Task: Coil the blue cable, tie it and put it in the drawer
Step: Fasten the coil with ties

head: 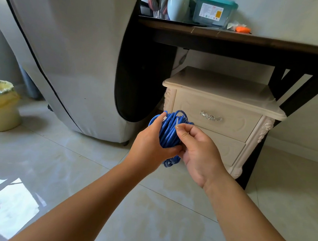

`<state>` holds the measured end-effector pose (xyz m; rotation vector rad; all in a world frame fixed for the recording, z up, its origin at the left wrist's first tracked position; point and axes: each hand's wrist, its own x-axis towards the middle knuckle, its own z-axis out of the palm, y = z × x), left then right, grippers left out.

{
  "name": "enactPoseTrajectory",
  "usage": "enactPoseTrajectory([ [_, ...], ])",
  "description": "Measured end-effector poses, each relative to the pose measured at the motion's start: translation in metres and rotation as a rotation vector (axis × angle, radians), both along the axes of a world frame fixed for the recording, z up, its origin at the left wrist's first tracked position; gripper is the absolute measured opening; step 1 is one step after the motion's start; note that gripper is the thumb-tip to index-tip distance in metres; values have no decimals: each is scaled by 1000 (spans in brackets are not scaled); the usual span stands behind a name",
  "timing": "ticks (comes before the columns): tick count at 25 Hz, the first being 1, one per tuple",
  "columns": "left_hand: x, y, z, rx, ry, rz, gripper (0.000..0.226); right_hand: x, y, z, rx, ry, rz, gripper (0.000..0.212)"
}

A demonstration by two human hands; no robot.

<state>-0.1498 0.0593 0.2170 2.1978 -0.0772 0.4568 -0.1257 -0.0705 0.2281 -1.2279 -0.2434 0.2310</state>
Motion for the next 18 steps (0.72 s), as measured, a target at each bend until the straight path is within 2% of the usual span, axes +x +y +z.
enactPoseTrajectory([
  [2,-1,3,-3,12,6,-18,98,1,2,-1,-19,8,-28,11],
  [4,-2,7,-6,-59,24,-79,91,3,3,-3,-58,10,-62,10],
  [8,0,11,-11,-358,71,-149,56,5,6,-6,-164,-23,-99,9],
  [13,4,10,-12,-507,46,-142,47,2,9,-6,-251,-99,-144,13],
  [18,7,8,-11,-525,22,-162,47,3,6,-2,-240,-84,-147,11],
])
